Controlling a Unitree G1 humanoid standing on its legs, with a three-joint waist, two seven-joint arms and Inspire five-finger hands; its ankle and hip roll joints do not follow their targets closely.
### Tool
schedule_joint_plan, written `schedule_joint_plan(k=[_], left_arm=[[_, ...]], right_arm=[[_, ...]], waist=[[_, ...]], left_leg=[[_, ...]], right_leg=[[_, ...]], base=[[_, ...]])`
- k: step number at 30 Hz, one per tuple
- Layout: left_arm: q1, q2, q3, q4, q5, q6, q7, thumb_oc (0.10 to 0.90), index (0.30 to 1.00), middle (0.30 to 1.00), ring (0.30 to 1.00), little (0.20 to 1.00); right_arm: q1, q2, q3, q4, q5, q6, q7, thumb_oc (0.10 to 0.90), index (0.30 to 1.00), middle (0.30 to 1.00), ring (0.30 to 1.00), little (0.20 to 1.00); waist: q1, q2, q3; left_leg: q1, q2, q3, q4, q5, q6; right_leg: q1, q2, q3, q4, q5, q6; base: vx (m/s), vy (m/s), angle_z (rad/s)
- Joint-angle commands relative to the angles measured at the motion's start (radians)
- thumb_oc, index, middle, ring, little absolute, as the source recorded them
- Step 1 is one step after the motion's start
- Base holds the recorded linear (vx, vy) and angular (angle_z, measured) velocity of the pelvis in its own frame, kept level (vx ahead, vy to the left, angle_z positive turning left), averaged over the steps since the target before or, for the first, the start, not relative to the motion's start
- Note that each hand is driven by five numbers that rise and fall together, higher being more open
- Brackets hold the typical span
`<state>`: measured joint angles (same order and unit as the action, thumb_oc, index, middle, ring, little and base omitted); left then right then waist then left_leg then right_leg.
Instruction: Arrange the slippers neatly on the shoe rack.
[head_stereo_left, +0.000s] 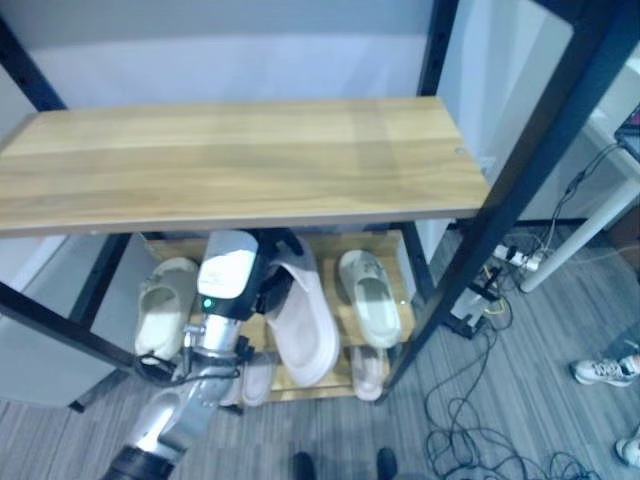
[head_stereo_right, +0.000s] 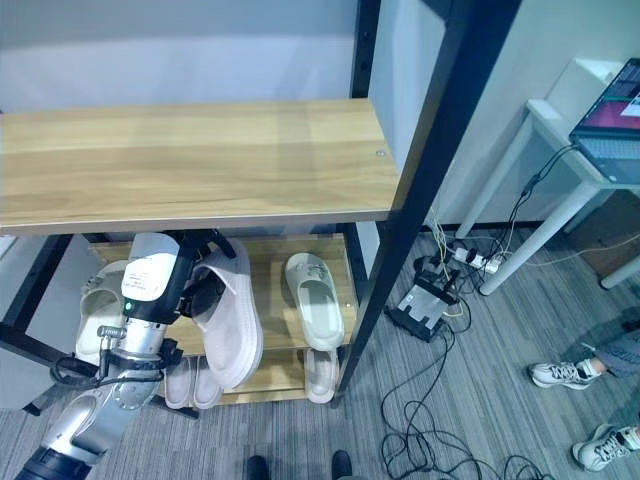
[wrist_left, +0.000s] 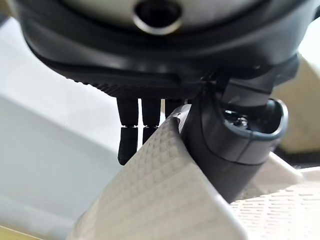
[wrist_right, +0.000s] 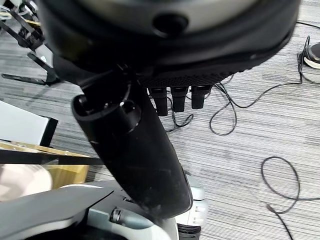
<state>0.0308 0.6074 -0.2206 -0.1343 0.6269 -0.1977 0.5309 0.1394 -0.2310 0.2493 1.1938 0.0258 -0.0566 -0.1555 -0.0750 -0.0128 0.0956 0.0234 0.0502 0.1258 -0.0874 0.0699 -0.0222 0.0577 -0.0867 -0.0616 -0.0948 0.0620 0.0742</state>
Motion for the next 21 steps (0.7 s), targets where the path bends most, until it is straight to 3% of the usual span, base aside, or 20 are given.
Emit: schedule_joint_plan(k=[1, 4, 7, 9, 11, 15, 18, 21], left_arm=[[-0.051, 0.011, 0.075, -0.070, -0.081, -0.075, -0.011, 0.400, 0.300, 0.300, 0.300, 0.300], [0.004, 0.014, 0.083, -0.078, -0.104, -0.082, -0.046, 0.400, 0.300, 0.300, 0.300, 0.300], [0.036, 0.026, 0.041, -0.056, -0.160, -0.094, -0.116, 0.400, 0.300, 0.300, 0.300, 0.300], [0.035, 0.026, 0.040, -0.055, -0.160, -0.094, -0.116, 0.400, 0.300, 0.300, 0.300, 0.300], [0.077, 0.029, -0.017, -0.037, -0.206, -0.102, -0.195, 0.400, 0.300, 0.300, 0.300, 0.300], [0.089, 0.054, -0.050, -0.024, -0.208, -0.104, -0.232, 0.400, 0.300, 0.300, 0.300, 0.300], [0.069, 0.071, -0.086, -0.007, -0.236, -0.108, -0.267, 0.400, 0.300, 0.300, 0.300, 0.300], [0.013, 0.097, -0.148, 0.010, -0.246, -0.116, -0.288, 0.400, 0.300, 0.300, 0.300, 0.300]], right_arm=[[-0.019, 0.041, -0.004, 0.043, 0.036, -0.022, 0.020, 0.800, 0.900, 0.900, 0.900, 0.900], [-0.009, 0.045, 0.003, 0.042, 0.035, -0.021, 0.025, 0.800, 0.900, 0.900, 0.900, 0.900], [-0.020, 0.040, -0.007, 0.037, 0.032, -0.021, 0.029, 0.800, 0.900, 0.900, 0.900, 0.900], [-0.020, 0.041, -0.008, 0.037, 0.032, -0.021, 0.029, 0.800, 0.900, 0.900, 0.900, 0.900], [-0.015, 0.038, -0.005, 0.041, 0.037, -0.021, 0.023, 0.800, 0.900, 0.900, 0.900, 0.900], [-0.012, 0.034, 0.002, 0.037, 0.032, -0.022, 0.019, 0.800, 0.900, 0.900, 0.900, 0.900], [-0.040, 0.025, 0.015, 0.025, 0.026, -0.023, 0.005, 0.800, 0.900, 0.900, 0.900, 0.900], [-0.091, 0.007, 0.032, 0.002, 0.023, -0.029, -0.017, 0.800, 0.900, 0.900, 0.900, 0.900]], waist=[[0.012, 0.000, -0.066], [0.019, -0.008, -0.066], [0.032, -0.034, -0.031], [0.030, -0.034, -0.031], [0.046, -0.055, -0.016], [0.046, -0.063, 0.008], [0.042, -0.065, 0.066], [0.033, -0.049, 0.173]], left_leg=[[0.089, -0.006, 0.010, 0.005, -0.121, 0.002], [0.112, 0.000, 0.008, 0.024, -0.131, 0.001], [0.090, 0.023, -0.012, 0.129, -0.148, -0.019], [0.088, 0.023, -0.015, 0.133, -0.150, -0.020], [0.085, 0.042, -0.041, 0.177, -0.157, -0.032], [0.086, 0.049, -0.059, 0.222, -0.182, -0.036], [0.051, 0.055, -0.069, 0.304, -0.208, -0.036], [-0.099, 0.065, -0.086, 0.477, -0.249, -0.024]], right_leg=[[0.069, 0.008, -0.005, 0.037, -0.144, 0.045], [0.098, 0.010, -0.005, 0.038, -0.155, 0.038], [0.129, 0.021, -0.038, 0.074, -0.185, 0.014], [0.129, 0.021, -0.041, 0.075, -0.186, 0.014], [0.151, 0.035, -0.081, 0.116, -0.217, -0.004], [0.153, 0.040, -0.098, 0.178, -0.254, -0.012], [0.114, 0.034, -0.107, 0.276, -0.283, -0.020], [-0.035, 0.009, -0.117, 0.445, -0.307, -0.033]], base=[[0.04, -0.057, 0.06], [0.05, -0.086, -0.02], [-0.06, -0.116, 0.15], [-0.03, -0.072, 0.41], [0.03, -0.150, 0.32], [0.01, -0.057, 0.31], [-0.15, -0.022, 0.15], [-0.41, 0.036, 0.12]])
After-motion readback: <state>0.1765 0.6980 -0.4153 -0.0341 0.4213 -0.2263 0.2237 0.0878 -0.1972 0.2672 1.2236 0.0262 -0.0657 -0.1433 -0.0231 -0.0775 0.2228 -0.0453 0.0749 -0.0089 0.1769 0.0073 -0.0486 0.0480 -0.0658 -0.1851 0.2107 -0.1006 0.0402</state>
